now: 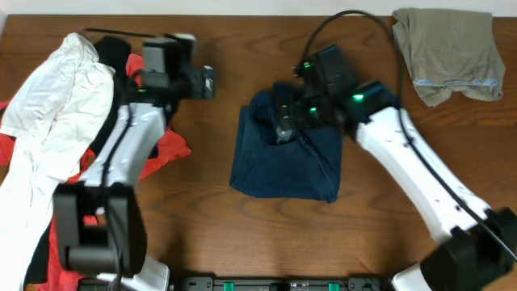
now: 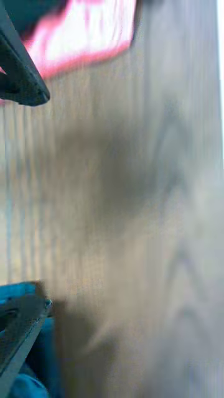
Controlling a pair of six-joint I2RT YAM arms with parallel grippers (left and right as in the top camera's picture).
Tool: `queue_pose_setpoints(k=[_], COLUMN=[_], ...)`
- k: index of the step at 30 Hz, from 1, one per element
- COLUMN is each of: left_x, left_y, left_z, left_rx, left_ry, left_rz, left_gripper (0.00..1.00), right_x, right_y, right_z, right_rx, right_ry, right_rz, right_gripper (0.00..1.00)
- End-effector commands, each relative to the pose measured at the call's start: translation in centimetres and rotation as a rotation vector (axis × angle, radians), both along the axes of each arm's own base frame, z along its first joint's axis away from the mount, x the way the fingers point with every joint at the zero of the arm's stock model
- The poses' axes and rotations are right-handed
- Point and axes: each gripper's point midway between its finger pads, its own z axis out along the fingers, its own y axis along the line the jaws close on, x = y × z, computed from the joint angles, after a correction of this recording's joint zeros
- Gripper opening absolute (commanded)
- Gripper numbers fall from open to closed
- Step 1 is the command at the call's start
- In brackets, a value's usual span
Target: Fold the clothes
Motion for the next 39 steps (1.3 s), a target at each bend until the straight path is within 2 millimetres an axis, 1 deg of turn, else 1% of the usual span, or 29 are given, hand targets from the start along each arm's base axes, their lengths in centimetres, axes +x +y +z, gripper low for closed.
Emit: queue_pose_setpoints(k=[1, 2, 3, 4, 5, 8, 9, 11, 14, 16, 18, 20, 23, 25, 26, 28, 31, 33, 34, 35, 37, 39], left_x=[0.4, 0.4, 0.4, 0.3, 0.2, 0.0, 0.0, -0.1, -0.1, -0.2, -0.4, -0.5, -0.6, -0.6, -0.6, -0.6, -0.5, -0.5, -0.5, -0.5, -0.5, -0.5], left_y=[0.9, 1.1, 1.2, 1.2, 1.2, 1.2, 1.2, 1.2, 1.2, 1.2, 1.2, 1.2, 1.2, 1.2, 1.2, 1.2, 1.2, 1.2, 1.2, 1.2, 1.2, 1.2], left_z=[3.1, 3.1, 3.1, 2.9, 2.8, 2.5, 2.4, 2.4, 2.3, 2.2, 2.0, 1.7, 1.4, 1.1, 1.1, 1.0, 1.0, 1.0, 1.0, 1.0, 1.0, 1.0], left_rx=[-0.008, -0.007, -0.007, -0.006, -0.006, -0.005, -0.004, -0.004, -0.004, -0.004, -0.004, -0.003, -0.003, -0.002, -0.002, -0.002, -0.002, -0.002, -0.002, -0.002, -0.002, -0.002], left_ry=[-0.065, -0.066, -0.064, -0.059, -0.051, -0.039, -0.035, -0.031, -0.026, -0.02, -0.012, -0.002, 0.008, 0.014, 0.016, 0.017, 0.015, 0.016, 0.016, 0.016, 0.016, 0.016], left_rz=[0.031, 0.034, 0.036, 0.036, 0.036, 0.036, 0.036, 0.036, 0.036, 0.036, 0.036, 0.036, 0.036, 0.036, 0.036, 0.036, 0.036, 0.036, 0.036, 0.036, 0.036, 0.036], left_gripper=[0.98, 0.98, 0.98, 0.98, 0.98, 0.98, 0.98, 0.98, 0.98, 0.98, 0.98, 0.98, 0.98, 0.98, 0.98, 0.98, 0.98, 0.98, 0.98, 0.98, 0.98, 0.98], right_x=[0.4, 0.2, 0.1, 0.0, -0.4, -1.9, -2.9, -4.6, -7.1, -8.6, -9.7, -9.5, -8.6, -7.9, -7.5, -6.5, -5.1, -4.2, -3.6, -3.3, -2.7, -2.5], right_y=[-2.2, -2.2, -2.1, -1.7, -1.1, 1.2, 2.8, 5.6, 8.8, 10.2, 10.7, 10.4, 9.9, 9.6, 9.5, 9.0, 7.7, 6.3, 5.3, 4.6, 2.6, 0.8], right_z=[-2.3, -3.4, -4.3, -5.2, -6.4, -9.3, -10.5, -12.0, -14.2, -15.5, -16.4, -16.6, -16.2, -15.4, -14.6, -12.7, -8.7, -6.1, -5.0, -4.1, -3.2, -3.3], right_rx=[-0.097, -0.105, -0.106, -0.102, -0.092, -0.052, -0.028, 0.013, 0.061, 0.084, 0.106, 0.123, 0.165, 0.193, 0.21, 0.224, 0.237, 0.243, 0.244, 0.242, 0.215, 0.173], right_ry=[0.028, 0.05, 0.068, 0.088, 0.114, 0.196, 0.238, 0.286, 0.361, 0.417, 0.475, 0.498, 0.509, 0.493, 0.475, 0.421, 0.323, 0.262, 0.231, 0.21, 0.186, 0.186], right_rz=[-0.041, -0.039, -0.034, -0.023, -0.002, 0.064, 0.11, 0.205, 0.305, 0.346, 0.36, 0.346, 0.323, 0.333, 0.348, 0.366, 0.369, 0.345, 0.322, 0.305, 0.255, 0.228], right_gripper=[0.68, 0.5, 0.37, 0.15, 0.02, 0.01, 0.01, 0.01, 0.01, 0.01, 0.01, 0.01, 0.01, 0.01, 0.02, 0.07, 0.18, 0.3, 0.38, 0.44, 0.51, 0.6])
